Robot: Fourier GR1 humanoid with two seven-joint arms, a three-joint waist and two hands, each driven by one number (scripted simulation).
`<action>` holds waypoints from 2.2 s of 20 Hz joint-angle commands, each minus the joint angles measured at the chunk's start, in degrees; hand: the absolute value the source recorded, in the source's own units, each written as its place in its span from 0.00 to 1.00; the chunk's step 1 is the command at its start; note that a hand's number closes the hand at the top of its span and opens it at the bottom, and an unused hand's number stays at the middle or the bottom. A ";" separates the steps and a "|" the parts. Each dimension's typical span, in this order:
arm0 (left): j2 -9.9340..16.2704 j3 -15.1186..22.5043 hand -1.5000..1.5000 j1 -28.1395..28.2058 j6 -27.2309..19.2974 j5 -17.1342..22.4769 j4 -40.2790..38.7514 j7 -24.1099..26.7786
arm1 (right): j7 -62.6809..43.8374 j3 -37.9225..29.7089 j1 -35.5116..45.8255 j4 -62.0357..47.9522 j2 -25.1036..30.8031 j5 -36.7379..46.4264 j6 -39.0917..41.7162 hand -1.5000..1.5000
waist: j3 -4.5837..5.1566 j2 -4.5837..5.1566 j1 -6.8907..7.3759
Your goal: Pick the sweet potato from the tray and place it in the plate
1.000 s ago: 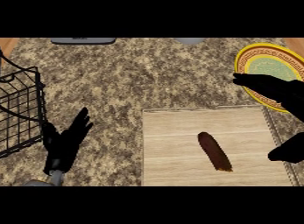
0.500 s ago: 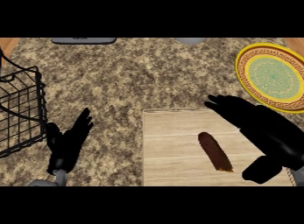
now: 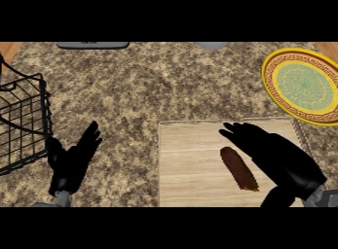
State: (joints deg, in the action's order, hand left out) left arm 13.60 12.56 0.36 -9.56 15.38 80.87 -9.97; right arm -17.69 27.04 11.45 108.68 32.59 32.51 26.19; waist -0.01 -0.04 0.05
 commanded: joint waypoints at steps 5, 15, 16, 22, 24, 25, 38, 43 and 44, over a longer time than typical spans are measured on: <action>-0.26 -3.56 0.50 0.04 3.80 -0.74 -2.71 1.70 | -0.46 2.91 -1.11 -2.90 -8.13 10.25 -0.23 0.00 | 0.02 0.04 0.06; -2.68 -5.78 0.50 -2.52 4.71 -3.75 -5.94 1.50 | 4.24 0.58 -4.47 -6.79 -8.52 20.32 -0.85 0.00 | 0.01 0.05 -0.04; -2.97 -3.52 0.50 0.79 2.70 -4.66 1.89 -1.50 | 8.07 -1.21 -1.78 -12.49 -8.67 19.87 -2.83 0.00 | -0.01 0.04 0.26; -2.67 -5.54 0.50 1.83 4.74 -5.29 2.67 -2.71 | 8.98 -1.70 -2.98 -12.69 -10.71 23.58 0.17 0.00 | 0.00 0.01 0.10; -2.95 -6.71 0.50 0.05 5.97 -4.43 -1.30 -0.93 | 9.23 2.57 -8.60 -12.40 -10.47 26.91 -3.95 0.00 | 0.01 0.01 -0.12; -7.27 -3.29 0.50 -0.86 0.91 -7.82 -1.01 -1.11 | 9.03 2.10 -1.48 -13.47 -9.79 26.58 2.33 1.00 | 0.01 0.04 0.07; -5.43 -5.73 0.50 -0.14 5.02 -6.74 0.84 -1.78 | -4.95 -13.82 6.62 -28.27 -25.10 31.09 -6.80 1.00 | 0.00 0.85 1.26; -5.33 -5.34 0.50 -1.09 5.11 -7.04 1.99 -1.85 | -23.40 -26.38 11.57 -31.03 -31.04 32.95 -16.54 1.00 | -0.14 1.50 1.79; -5.72 -4.72 0.50 0.02 5.57 -6.88 1.19 -1.98 | -26.56 -27.45 13.89 -30.73 -32.26 34.36 -20.32 1.00 | -0.08 1.51 2.72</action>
State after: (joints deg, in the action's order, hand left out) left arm 8.05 7.24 0.25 -4.54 8.41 82.13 -11.68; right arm -31.64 6.75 20.40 79.88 5.29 64.69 13.16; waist -0.06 1.18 1.47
